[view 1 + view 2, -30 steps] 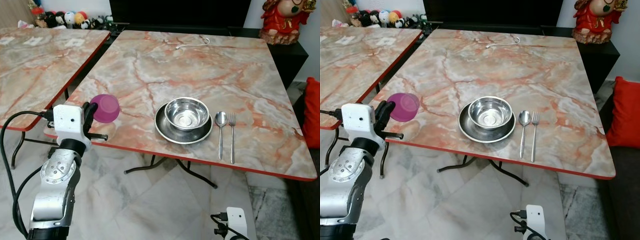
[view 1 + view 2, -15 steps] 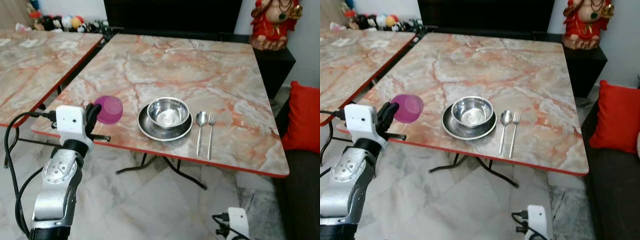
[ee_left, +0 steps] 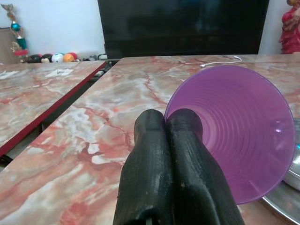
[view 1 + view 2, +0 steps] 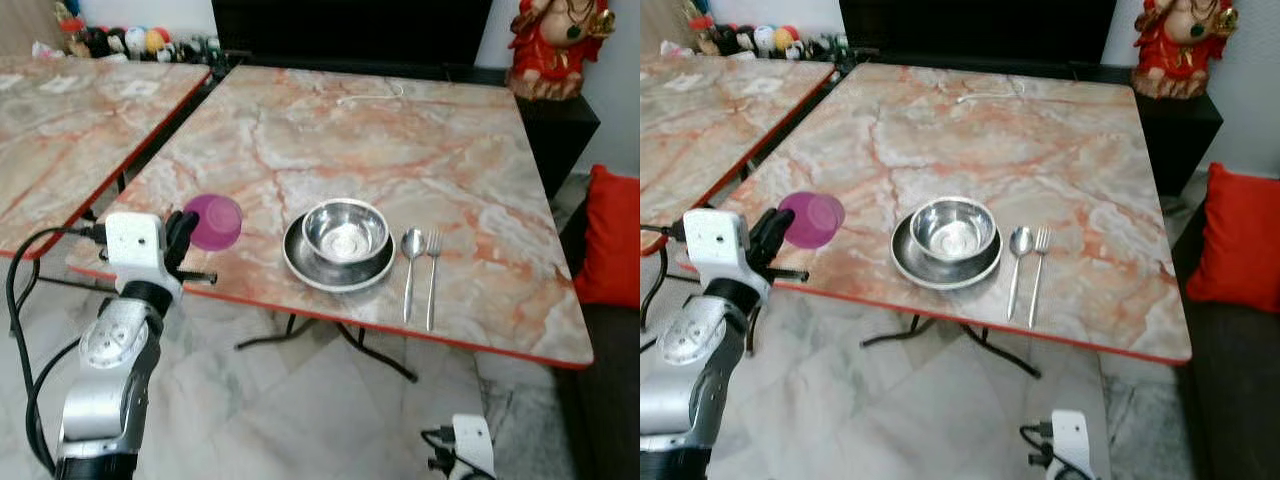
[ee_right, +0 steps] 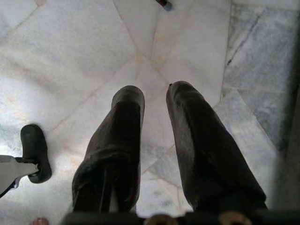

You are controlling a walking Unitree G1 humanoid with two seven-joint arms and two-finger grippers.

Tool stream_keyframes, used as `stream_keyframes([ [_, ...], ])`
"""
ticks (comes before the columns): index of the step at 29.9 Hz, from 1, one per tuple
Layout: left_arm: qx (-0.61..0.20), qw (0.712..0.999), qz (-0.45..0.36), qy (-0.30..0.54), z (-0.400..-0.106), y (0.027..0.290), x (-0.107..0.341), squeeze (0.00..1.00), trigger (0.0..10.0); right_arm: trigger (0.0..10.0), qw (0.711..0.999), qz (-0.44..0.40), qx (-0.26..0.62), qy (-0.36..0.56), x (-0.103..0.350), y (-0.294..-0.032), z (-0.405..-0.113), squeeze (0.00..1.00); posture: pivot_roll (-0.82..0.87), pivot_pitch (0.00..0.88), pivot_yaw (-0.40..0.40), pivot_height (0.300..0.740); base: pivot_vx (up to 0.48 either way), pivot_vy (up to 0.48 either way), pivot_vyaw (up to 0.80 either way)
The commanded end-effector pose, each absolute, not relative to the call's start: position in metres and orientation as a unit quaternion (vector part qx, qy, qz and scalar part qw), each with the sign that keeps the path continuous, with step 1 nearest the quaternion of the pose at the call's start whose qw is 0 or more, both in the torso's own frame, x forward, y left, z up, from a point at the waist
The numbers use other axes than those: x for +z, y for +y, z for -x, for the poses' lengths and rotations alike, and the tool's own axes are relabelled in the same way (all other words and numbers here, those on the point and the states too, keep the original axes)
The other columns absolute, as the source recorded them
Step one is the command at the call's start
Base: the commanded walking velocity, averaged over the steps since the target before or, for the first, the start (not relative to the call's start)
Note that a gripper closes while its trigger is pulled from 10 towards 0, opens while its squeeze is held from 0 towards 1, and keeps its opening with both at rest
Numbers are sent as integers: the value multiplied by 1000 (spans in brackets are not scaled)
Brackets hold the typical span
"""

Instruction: Setting the table

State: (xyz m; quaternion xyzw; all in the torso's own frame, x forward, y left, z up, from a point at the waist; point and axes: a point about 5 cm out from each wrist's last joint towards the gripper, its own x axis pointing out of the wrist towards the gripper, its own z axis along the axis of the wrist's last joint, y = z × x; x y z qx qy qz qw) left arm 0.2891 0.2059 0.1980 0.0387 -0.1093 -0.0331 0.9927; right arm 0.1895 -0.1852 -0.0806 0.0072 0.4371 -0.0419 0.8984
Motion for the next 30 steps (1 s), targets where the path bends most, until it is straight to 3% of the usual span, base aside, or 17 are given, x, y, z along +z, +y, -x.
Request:
stream_keyframes([
  [1, -38, 992, -40, -115, -288, 205, 204, 0, 10000, 10000, 896, -9, -43, 442, -81, -185, -189, 0, 41, 100, 10, 740, 270, 0, 0],
  [14, -54, 991, -40, -115, -288, 200, 207, 0, 10000, 10000, 896, -10, -42, 442, -81, -184, -189, 0, 43, 104, 11, 740, 275, 0, 0],
  [21, -79, 989, -18, -120, -292, 195, 216, 0, 10000, 10000, 896, -11, -41, 443, -81, -184, -189, 0, 46, 103, 10, 740, 0, 0, 0],
  [25, -105, 987, 7, -118, -300, 191, 223, 0, 10000, 10000, 896, -11, -41, 442, -81, -184, -189, 0, 48, 102, 11, 740, 0, 0, 0],
  [30, -77, 994, 5, -84, -323, 201, 231, 0, 10000, 10000, 896, -13, -42, 442, -81, -183, -189, 0, 48, 105, 16, 740, 0, 0, 0],
])
